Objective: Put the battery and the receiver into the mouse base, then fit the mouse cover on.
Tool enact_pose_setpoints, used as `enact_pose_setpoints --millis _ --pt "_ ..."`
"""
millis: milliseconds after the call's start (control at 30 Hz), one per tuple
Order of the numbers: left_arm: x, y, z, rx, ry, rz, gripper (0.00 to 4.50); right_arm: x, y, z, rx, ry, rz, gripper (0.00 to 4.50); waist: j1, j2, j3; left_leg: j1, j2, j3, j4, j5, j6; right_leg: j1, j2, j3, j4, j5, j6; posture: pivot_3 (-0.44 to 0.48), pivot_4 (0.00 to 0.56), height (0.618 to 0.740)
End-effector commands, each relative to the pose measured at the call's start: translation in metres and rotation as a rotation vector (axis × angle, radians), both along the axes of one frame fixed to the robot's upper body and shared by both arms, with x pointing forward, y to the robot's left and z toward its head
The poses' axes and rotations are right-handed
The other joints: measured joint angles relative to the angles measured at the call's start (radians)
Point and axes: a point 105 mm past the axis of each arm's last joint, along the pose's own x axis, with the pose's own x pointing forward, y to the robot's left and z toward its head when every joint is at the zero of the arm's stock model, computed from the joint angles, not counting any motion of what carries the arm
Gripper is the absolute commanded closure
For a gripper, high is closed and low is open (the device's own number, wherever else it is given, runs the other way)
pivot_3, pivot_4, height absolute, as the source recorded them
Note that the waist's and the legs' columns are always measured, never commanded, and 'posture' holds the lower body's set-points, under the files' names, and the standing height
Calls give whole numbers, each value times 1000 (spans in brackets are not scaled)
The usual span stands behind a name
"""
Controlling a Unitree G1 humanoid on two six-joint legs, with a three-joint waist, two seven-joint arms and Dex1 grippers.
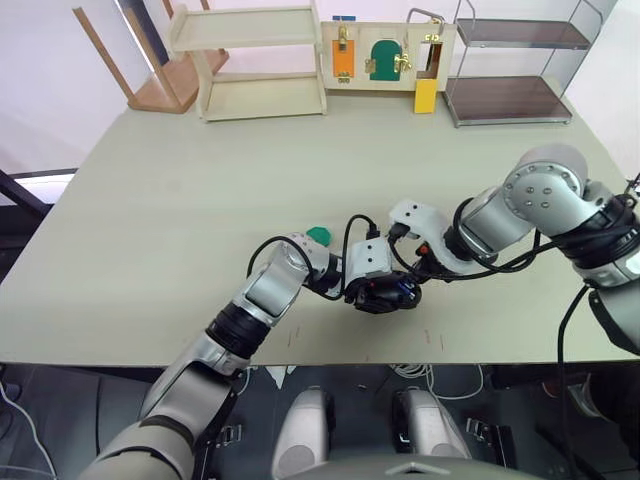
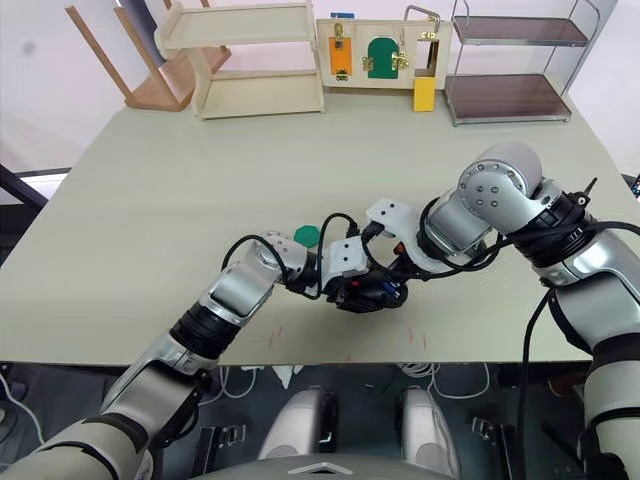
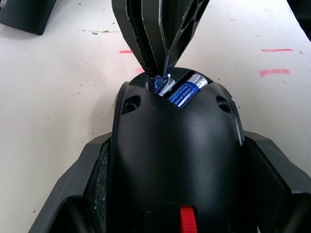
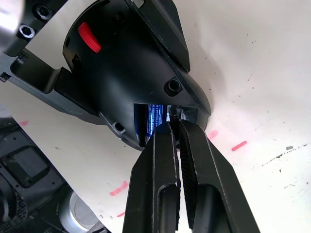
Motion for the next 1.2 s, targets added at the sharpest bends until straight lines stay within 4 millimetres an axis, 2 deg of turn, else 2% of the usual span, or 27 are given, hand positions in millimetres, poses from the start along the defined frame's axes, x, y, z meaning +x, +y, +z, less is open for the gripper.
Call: enact_pose_setpoints --millis 33,767,1000,1200 --pt "-7 -2 -13 19 54 1 1494 -3 3 -8 -6 15 13 4500 0 0 0 0 0 0 0 0 0 0 0 0 0 0 0 0 150 740" --pt "-5 0 -13 19 66 7 1494 -4 18 0 85 10 24 4500 -6 0 0 1 0 0 -7 0 0 0 0 0 -6 0 0 0 150 740" --pt "-6 0 -15 19 67 7 1494 -5 16 0 77 15 24 4500 -5 0 0 1 0 1 -9 0 0 0 0 0 -9 0 0 0 150 740" --pt "-6 -1 -16 18 65 5 1494 -14 9 -3 48 52 48 4500 0 0 0 0 0 0 -10 0 0 0 0 -1 -11 0 0 0 150 740"
